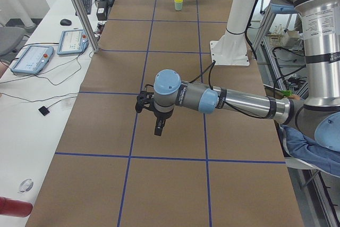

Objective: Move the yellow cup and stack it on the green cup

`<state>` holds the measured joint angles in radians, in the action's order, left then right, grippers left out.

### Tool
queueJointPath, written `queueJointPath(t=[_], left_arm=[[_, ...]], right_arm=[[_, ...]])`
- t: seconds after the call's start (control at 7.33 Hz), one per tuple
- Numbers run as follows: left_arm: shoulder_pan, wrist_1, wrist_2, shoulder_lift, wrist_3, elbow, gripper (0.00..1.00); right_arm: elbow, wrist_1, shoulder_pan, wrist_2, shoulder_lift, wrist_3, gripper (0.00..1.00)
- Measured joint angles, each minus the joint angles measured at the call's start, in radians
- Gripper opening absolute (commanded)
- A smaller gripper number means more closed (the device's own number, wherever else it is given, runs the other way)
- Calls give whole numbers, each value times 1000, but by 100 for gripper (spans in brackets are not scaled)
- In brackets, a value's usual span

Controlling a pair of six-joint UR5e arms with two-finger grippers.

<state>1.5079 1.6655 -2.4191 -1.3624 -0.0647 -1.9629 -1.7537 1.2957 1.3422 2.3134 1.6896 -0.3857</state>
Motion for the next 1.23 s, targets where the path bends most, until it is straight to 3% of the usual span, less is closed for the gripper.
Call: queueJointPath(t=[1.23], left_arm=[[-1, 2, -37, 31, 0, -27, 100]], right_arm=[[-13, -2, 55, 73, 9, -1, 100]])
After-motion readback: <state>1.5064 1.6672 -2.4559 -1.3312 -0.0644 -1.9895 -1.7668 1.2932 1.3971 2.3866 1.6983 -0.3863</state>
